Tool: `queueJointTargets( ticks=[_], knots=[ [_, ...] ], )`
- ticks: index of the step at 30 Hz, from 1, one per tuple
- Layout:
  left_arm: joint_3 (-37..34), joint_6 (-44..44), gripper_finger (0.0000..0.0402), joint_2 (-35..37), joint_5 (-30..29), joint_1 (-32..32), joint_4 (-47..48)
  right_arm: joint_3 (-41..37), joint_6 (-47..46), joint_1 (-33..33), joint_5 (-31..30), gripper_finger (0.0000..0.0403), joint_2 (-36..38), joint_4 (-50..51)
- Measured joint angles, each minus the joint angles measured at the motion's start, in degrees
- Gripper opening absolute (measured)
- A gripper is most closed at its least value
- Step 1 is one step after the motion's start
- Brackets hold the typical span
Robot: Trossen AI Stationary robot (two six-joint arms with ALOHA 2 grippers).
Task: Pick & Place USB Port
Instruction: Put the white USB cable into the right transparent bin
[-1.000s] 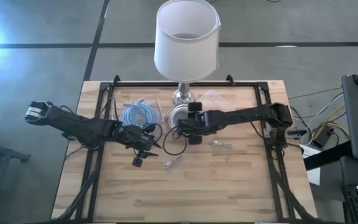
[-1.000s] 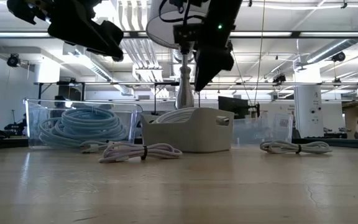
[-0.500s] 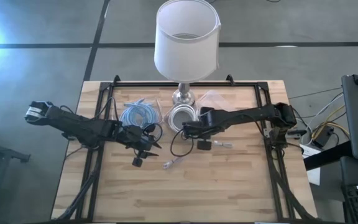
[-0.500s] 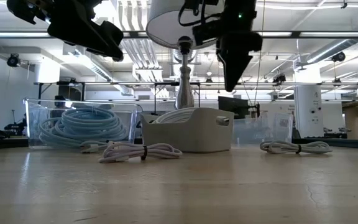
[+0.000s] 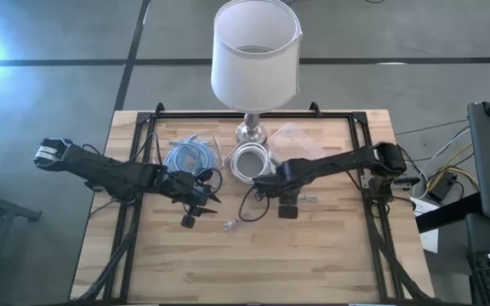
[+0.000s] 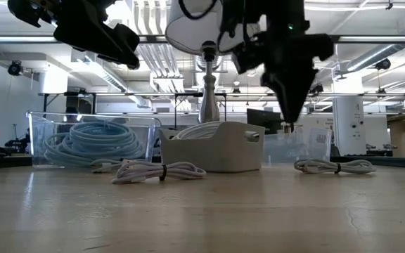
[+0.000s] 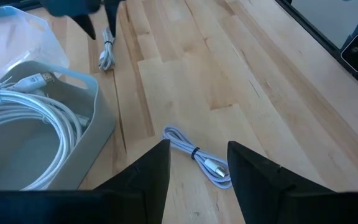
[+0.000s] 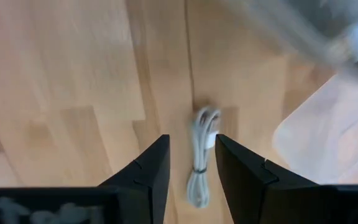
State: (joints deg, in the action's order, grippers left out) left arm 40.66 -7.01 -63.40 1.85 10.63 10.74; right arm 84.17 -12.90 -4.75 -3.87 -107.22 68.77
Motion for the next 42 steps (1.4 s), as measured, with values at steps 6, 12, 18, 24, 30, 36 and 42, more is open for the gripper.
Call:
queueJointTargets(
  ticks=[6, 12, 18, 24, 30, 36, 42],
  knots=[
    [0.00, 0.00, 0.0163, 0.00, -0.02, 0.00, 0.00, -5.77, -0.63, 0.00, 1.61, 0.0123, 0.00, -0.13],
    [0.00, -0.02, 0.0163, 0.00, -0.02, 0.04, 0.00, -10.42, -2.30, 0.01, 2.67, 0.0112, 0.00, -0.65],
    [0.00, -0.02, 0.0163, 0.00, -0.02, 0.04, 0.00, -13.46, -3.21, 0.09, 2.46, 0.0103, 0.00, -4.96],
    [0.00, -0.06, 0.0163, 0.00, 0.00, 0.04, 0.00, -15.13, -3.28, 0.26, 1.09, 0.0107, 0.00, -9.60],
    [0.00, -1.54, 0.0163, 0.00, 0.00, 0.02, 0.00, -15.61, -3.64, 0.48, -3.35, 0.0117, 0.00, -9.85],
    [0.00, -2.18, 0.0163, 0.00, 0.00, 0.02, 0.00, -17.32, -3.64, 0.46, -3.22, 0.0121, 0.00, -13.96],
    [0.00, -2.27, 0.0163, 0.00, 0.00, -0.02, 0.01, -17.33, -3.69, 0.28, -0.12, 0.0123, 0.32, -12.72]
  ],
)
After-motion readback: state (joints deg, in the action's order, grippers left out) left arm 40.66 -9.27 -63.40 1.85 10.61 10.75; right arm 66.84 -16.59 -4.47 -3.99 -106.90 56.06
